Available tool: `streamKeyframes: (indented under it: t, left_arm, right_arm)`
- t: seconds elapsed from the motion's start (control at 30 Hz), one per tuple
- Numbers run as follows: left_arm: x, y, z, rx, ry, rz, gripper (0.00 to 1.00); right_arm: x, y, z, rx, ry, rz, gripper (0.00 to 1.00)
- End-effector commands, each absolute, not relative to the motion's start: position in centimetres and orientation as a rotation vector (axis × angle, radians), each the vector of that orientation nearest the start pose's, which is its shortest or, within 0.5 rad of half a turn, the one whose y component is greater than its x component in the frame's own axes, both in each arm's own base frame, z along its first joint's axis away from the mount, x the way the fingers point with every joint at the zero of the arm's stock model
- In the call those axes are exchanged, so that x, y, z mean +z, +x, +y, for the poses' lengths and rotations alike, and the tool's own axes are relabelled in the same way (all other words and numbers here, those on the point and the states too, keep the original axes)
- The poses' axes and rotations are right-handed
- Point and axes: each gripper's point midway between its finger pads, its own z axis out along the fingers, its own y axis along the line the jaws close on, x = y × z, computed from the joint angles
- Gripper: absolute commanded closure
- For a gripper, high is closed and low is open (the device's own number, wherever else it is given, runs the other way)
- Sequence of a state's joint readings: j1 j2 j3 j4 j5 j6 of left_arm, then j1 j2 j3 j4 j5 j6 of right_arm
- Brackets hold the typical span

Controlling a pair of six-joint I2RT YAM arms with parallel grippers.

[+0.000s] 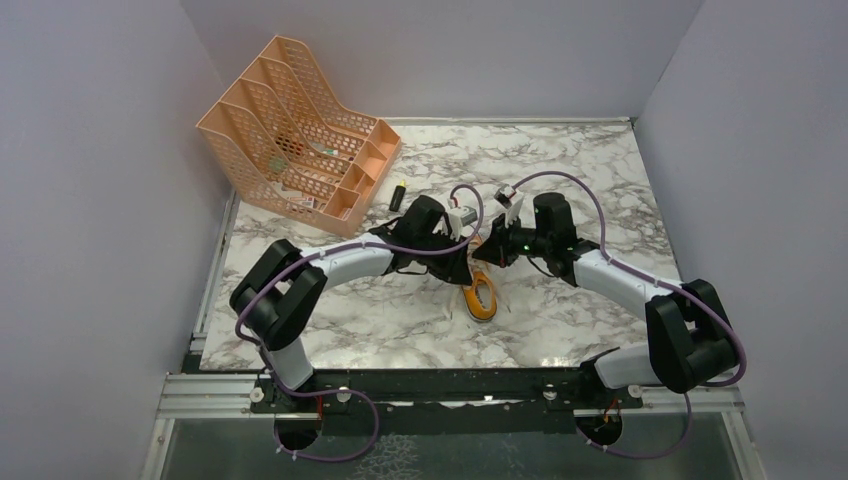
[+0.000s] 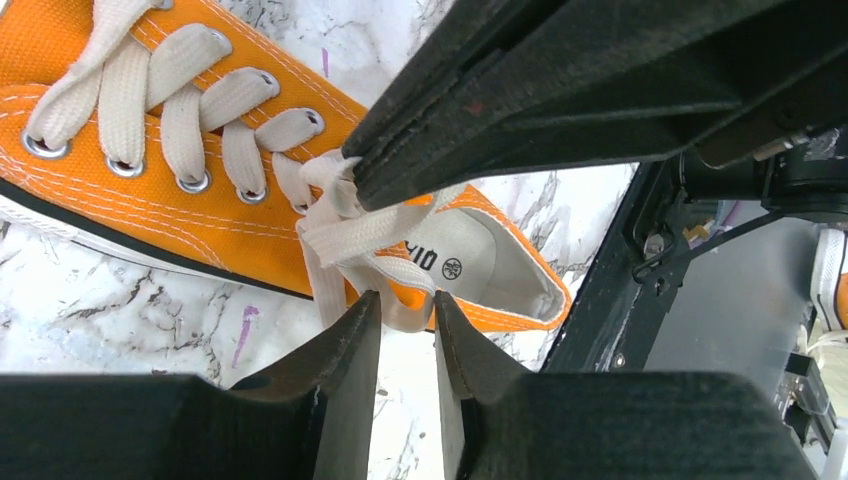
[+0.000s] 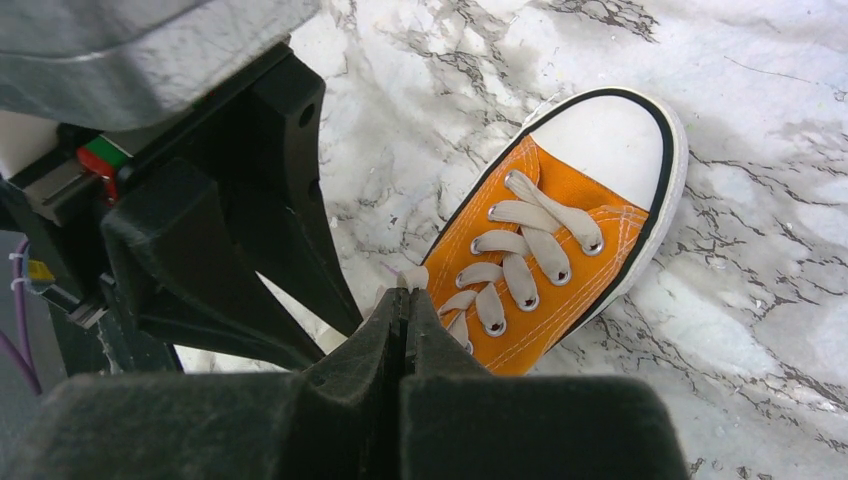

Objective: Tie the shoes

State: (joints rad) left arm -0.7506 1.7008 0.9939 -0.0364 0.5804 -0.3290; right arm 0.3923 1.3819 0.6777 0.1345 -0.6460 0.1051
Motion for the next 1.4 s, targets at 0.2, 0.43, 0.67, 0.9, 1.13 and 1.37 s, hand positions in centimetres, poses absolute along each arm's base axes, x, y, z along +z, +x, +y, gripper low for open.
streamKeyframes:
  t: [0.2,0.43,0.67,0.9,1.13,1.37]
  left_arm:
    - [9.2,22.9,-36.8,-1.144,0.876,2.318,0.59]
    - [8.2,22.9,-36.4,-1.101,0.894,2.362,0.84]
    - [7.7,21.1,-34.9,-1.105,0.892,2.412,1.00]
    - [7.6,19.3,-34.1,-1.160,0.857,2.440,1.00]
    - [7.2,19.0,-33.9,-1.172,0.845,2.451,1.00]
    - [6.6,19.1,-33.5,-1.145,0.826,2.468,1.00]
  right_arm:
    - [12.0,29.0,24.0,0.986,-0.696,2.015,0.99]
    - [12.0,29.1,23.9,0.985,-0.667,2.026,0.99]
    - [11.8,29.9,23.1,0.947,-0.466,2.098,1.00]
    - [10.6,30.8,21.1,0.849,-0.163,2.204,0.99]
    - [9.7,31.1,20.5,0.828,-0.004,2.264,0.99]
    - [8.4,31.5,18.5,0.683,0.121,2.327,0.99]
